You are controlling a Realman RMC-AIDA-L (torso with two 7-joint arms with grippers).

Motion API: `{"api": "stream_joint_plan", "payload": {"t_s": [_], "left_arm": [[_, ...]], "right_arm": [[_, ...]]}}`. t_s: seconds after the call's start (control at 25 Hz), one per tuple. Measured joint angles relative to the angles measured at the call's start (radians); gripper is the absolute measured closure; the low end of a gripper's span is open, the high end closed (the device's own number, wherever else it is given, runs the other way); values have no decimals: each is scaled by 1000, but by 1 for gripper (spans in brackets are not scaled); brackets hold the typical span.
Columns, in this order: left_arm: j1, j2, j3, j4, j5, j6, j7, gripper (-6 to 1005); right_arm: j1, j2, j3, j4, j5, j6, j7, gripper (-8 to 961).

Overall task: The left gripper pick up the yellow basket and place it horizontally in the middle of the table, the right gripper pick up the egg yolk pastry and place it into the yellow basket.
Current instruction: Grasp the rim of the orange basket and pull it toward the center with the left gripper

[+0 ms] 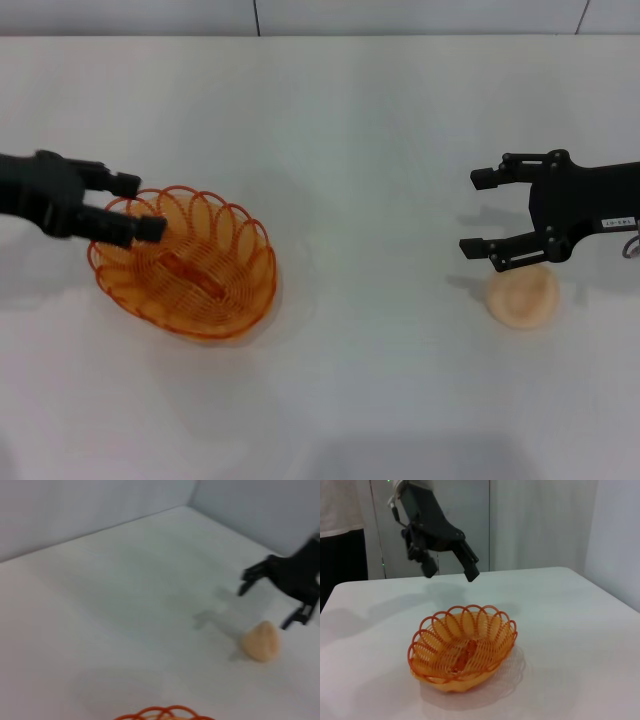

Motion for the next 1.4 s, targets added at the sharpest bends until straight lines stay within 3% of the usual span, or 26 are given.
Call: {"api": "stream_joint_plan", "payload": {"t_s": [0.32,0.56,0.88,1.4], "left_arm": [[-45,12,0,162,188,-55,-285,110],[-112,-7,51,159,403,-158,-369,111],[-125,-51,185,61,439,-312,-386,112],[-126,-72,194,-65,430,-428,-361,120]], "right_arm": [[-3,5,-2,-1,2,1,-10,80],[-4,7,-3,-1,3,1,-11,80],[-4,8,-4,-1,3,1,-12,80],[-2,9,-4,0,2,1,-13,80]]}}
